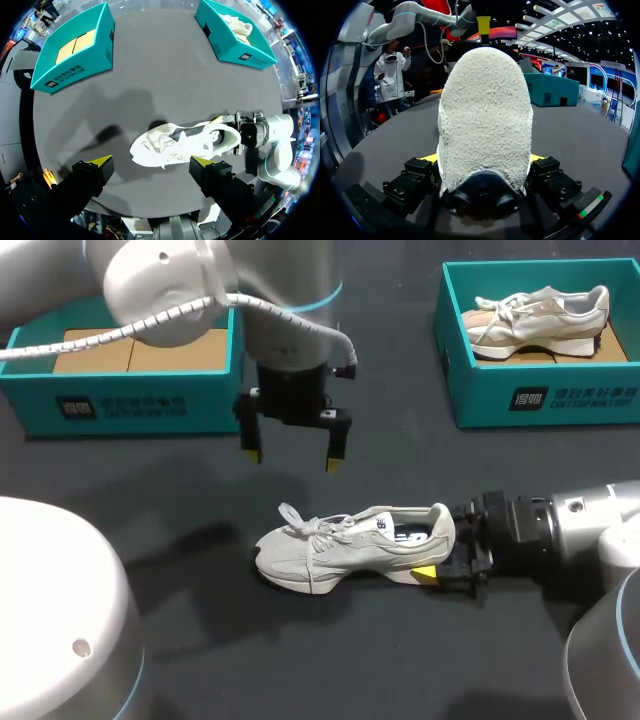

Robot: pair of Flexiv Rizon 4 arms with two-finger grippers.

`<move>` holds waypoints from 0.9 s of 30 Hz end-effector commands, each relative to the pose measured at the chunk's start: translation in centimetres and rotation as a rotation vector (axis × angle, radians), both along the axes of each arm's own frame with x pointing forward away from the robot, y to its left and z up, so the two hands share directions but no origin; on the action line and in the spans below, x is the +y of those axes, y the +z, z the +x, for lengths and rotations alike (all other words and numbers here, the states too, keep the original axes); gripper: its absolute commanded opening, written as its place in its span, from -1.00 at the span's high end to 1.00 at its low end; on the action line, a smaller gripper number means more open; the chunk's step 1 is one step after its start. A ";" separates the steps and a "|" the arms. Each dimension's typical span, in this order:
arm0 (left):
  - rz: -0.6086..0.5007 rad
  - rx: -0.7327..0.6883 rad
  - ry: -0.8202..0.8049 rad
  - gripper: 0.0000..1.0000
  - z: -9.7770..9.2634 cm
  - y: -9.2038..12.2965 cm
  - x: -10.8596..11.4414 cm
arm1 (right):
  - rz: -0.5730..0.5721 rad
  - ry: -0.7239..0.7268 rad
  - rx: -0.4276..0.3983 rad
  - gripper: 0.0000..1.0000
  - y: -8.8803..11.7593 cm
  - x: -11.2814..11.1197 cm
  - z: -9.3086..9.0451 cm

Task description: Take the shoe out of the shoebox, open the shoe tongue, remove and reinsert the insole, then place the shoe into the shoebox

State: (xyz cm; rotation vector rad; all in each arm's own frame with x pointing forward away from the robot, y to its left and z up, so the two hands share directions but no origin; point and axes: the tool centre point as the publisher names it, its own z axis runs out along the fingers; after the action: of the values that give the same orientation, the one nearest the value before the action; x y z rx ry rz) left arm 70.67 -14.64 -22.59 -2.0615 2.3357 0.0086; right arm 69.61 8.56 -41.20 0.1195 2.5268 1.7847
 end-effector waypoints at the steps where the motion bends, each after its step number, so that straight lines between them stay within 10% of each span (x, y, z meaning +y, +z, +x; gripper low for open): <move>1: 0.042 0.014 -0.009 -1.00 0.1 -0.5 -2.8 | -0.004 0.001 0.001 1.00 0.0 0.2 0.1; 27: 0.106 0.081 -0.014 -1.00 0.2 -3.6 -6.8 | -0.004 0.001 0.001 1.00 0.0 0.2 0.1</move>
State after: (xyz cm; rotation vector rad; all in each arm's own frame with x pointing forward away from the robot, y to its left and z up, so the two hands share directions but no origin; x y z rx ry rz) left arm 70.28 -19.58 -25.14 -2.0446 2.3513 0.1548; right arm 69.62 8.61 -41.20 0.1187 2.5277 1.7843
